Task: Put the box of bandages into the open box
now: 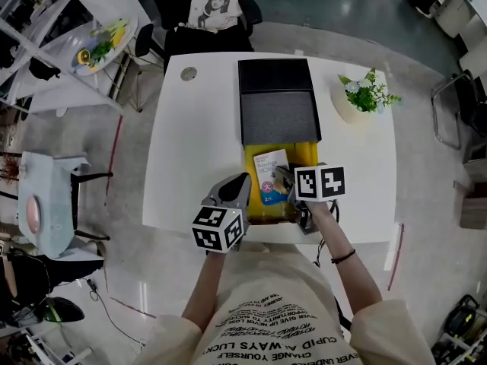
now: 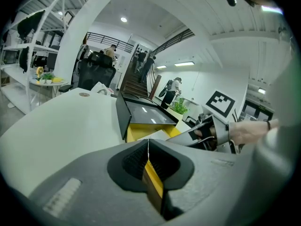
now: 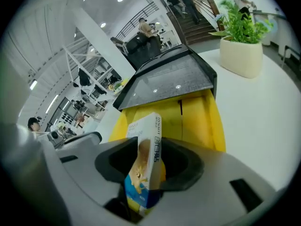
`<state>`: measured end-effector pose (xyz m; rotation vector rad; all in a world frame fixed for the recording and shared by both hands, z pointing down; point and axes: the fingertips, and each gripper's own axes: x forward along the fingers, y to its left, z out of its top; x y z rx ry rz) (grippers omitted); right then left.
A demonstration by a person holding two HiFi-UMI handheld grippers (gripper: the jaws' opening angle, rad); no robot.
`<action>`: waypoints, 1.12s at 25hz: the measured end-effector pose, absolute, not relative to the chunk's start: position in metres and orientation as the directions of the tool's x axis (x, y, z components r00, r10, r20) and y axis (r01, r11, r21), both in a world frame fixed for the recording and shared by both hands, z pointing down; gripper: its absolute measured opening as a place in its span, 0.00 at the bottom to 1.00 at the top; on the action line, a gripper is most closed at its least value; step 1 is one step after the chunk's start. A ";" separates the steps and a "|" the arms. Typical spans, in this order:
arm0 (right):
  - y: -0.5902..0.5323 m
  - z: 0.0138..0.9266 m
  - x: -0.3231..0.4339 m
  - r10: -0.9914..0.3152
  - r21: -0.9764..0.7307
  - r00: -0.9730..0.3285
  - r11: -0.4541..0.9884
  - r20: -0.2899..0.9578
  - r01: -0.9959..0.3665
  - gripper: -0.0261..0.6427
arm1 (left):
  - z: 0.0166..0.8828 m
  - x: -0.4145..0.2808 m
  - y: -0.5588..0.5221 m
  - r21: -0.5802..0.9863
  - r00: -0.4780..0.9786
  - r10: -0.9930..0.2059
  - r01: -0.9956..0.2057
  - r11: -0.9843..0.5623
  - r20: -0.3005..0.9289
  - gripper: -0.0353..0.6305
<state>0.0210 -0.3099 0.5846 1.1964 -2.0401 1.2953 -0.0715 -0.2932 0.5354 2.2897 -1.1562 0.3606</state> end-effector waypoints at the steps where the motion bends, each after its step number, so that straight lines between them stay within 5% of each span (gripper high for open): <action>1: -0.309 0.586 0.020 -0.426 -0.495 -0.526 0.190 0.736 -0.848 0.26 | 0.535 -0.072 -0.293 0.348 0.594 -0.658 -0.804 -0.482 0.462 0.09; 15: -0.305 0.590 0.014 -0.454 -0.457 -0.498 0.206 0.738 -0.865 0.40 | 0.537 -0.076 -0.290 0.342 0.585 -0.662 -0.811 -0.475 0.468 0.09; 24: -0.304 0.581 0.025 -0.513 -0.444 -0.481 0.203 0.711 -0.873 0.39 | 0.533 -0.075 -0.291 0.331 0.593 -0.663 -0.805 -0.492 0.457 0.09; 28: -0.303 0.570 0.028 -0.550 -0.415 -0.481 0.250 0.683 -0.875 0.27 | 0.525 -0.073 -0.292 0.311 0.601 -0.668 -0.799 -0.515 0.439 0.09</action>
